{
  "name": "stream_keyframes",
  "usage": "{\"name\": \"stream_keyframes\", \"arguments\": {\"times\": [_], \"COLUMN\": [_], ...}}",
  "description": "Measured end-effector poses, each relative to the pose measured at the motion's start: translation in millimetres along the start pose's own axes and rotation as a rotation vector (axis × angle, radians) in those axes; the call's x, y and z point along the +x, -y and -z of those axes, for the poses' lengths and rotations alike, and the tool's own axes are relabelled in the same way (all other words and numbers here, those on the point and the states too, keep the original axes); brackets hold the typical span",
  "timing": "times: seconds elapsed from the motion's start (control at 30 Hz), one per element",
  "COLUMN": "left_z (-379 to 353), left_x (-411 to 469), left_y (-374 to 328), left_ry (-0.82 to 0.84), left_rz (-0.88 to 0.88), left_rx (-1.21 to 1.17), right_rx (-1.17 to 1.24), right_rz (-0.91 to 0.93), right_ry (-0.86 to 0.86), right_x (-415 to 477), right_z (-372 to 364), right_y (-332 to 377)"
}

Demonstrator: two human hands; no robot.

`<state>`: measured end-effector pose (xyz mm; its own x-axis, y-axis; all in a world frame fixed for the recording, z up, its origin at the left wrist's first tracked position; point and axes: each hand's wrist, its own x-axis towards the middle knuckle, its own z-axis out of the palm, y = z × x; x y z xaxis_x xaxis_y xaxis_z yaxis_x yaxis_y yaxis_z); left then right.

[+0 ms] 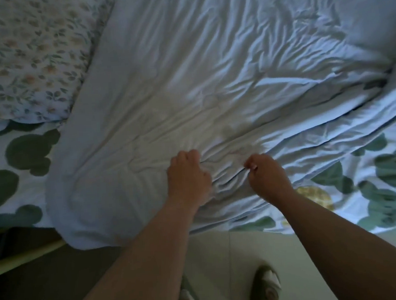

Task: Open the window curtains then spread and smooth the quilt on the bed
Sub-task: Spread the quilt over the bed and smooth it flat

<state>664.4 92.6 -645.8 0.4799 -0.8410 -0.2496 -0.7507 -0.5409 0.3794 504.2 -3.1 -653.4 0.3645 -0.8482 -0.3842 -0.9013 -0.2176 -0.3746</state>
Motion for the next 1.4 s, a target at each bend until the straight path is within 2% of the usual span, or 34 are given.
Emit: {"name": "stream_keyframes", "arguments": {"times": [0.07, 0.17, 0.27, 0.37, 0.5, 0.6, 0.8, 0.97, 1.13, 1.23, 1.4], "left_z": [-23, -57, -86, -116, -133, -134, -127, -119, -116, -118, -110], "left_x": [-11, -27, -36, -41, -25, -13, -10, -16, -9, -2, 13], "left_y": [-48, -113, -156, -189, -211, -223, -223, -227, -231, -223, -214], "left_ry": [0.005, 0.096, 0.166, 0.13, 0.045, 0.05, 0.184, 0.228, 0.108, 0.142, 0.212], "left_rz": [-0.153, -0.283, -0.379, -0.363, -0.262, -0.234, -0.242, -0.211, -0.232, -0.205, -0.222], "left_rx": [-0.088, -0.151, -0.032, 0.189, 0.381, 0.456, 0.45, 0.489, 0.576, 0.493, 0.419], "right_rx": [-0.028, -0.036, -0.157, -0.3, -0.444, -0.466, -0.353, -0.323, -0.326, -0.242, -0.367], "right_rz": [-0.043, -0.089, -0.112, -0.073, 0.11, 0.109, 0.014, 0.02, 0.025, 0.079, 0.255], "right_ry": [-0.003, 0.001, 0.111, 0.231, 0.104, 0.083, 0.264, 0.25, 0.115, -0.015, -0.189], "right_x": [-1, -5, -14, -26, -30, -19, -1, -9, -10, 0, 32], "right_z": [19, 47, 70, 90, 94, 97, 106, 115, 98, 96, 97], "right_y": [-37, -105, -170, -233, -279, -285, -289, -285, -274, -263, -236]}}
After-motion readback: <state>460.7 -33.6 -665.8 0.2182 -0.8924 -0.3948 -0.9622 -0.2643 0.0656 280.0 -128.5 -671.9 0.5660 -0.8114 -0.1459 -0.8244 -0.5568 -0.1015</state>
